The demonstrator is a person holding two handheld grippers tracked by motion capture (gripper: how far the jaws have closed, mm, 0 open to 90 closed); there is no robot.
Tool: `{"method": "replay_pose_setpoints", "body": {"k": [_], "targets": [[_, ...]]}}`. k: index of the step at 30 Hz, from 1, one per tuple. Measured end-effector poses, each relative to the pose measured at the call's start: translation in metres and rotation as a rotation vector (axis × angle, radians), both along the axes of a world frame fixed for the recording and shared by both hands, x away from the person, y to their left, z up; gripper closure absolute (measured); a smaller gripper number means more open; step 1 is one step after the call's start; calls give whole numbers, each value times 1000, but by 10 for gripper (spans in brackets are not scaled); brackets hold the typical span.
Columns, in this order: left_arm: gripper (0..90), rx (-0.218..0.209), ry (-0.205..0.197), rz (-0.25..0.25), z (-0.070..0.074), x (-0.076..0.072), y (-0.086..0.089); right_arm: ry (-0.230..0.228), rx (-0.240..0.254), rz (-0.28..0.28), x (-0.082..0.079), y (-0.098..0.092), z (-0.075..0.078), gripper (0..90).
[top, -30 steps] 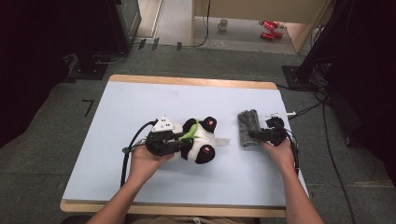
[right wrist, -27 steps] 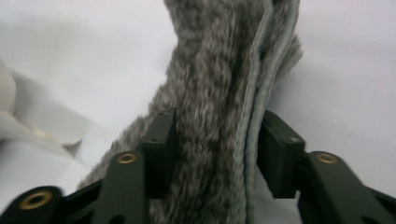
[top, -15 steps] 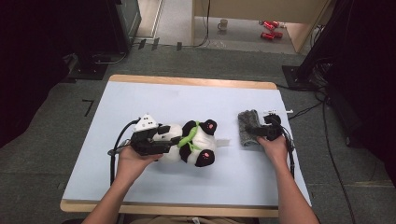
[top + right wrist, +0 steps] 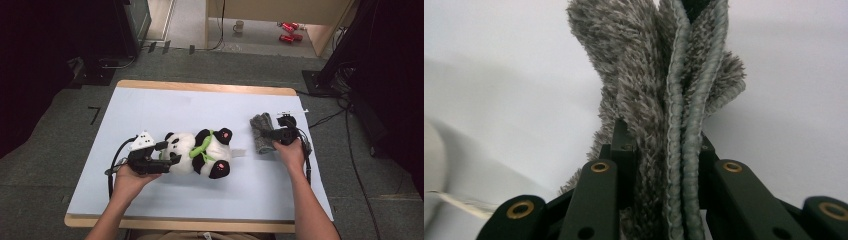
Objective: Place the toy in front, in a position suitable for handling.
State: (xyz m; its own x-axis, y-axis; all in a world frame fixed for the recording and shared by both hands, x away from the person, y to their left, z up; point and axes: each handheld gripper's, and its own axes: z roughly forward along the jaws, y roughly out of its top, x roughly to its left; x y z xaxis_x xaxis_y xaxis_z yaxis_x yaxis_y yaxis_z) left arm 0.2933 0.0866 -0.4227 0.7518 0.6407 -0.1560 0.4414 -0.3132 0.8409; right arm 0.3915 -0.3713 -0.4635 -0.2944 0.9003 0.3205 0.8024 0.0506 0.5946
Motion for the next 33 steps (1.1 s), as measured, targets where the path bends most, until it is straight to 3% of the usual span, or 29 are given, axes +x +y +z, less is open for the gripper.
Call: {"method": "replay_pose_setpoints", "body": {"k": [5, 6, 11, 12, 16, 18, 21, 22, 24, 31, 33], "targets": [[235, 22, -12, 7, -4, 1, -3, -19, 20, 17, -4, 4, 8, 742], [223, 30, -7, 0, -8, 2, -3, -47, 32, 26, -6, 6, 14, 742], [193, 14, 2, 5, -12, 5, -2, -75, 55, 38, -10, 10, 24, 740], [176, 10, 24, 17, -12, 7, -1, -74, 57, 54, -12, 14, 27, 738], [171, 12, 37, 12, -12, 8, 1, -64, 38, 75, -16, 20, 29, 737], [148, 3, 64, 5, -17, 12, 0, -72, 39, 79, -19, 23, 32, 736], [138, -15, 67, 6, -20, 14, 1, -84, 49, 86, -21, 26, 36, 734], [132, -41, 94, 18, -23, 15, 5, -84, 47, 88, -23, 28, 36, 734], [128, -66, 101, 15, -27, 14, 5, -80, 49, 94, -24, 33, 35, 734], [122, -79, 94, -11, -29, 16, 7, -101, 30, 150, -26, 52, 43, 732], [129, -77, 91, -11, -29, 16, 8, -88, 17, 174, -25, 58, 45, 732]]}}
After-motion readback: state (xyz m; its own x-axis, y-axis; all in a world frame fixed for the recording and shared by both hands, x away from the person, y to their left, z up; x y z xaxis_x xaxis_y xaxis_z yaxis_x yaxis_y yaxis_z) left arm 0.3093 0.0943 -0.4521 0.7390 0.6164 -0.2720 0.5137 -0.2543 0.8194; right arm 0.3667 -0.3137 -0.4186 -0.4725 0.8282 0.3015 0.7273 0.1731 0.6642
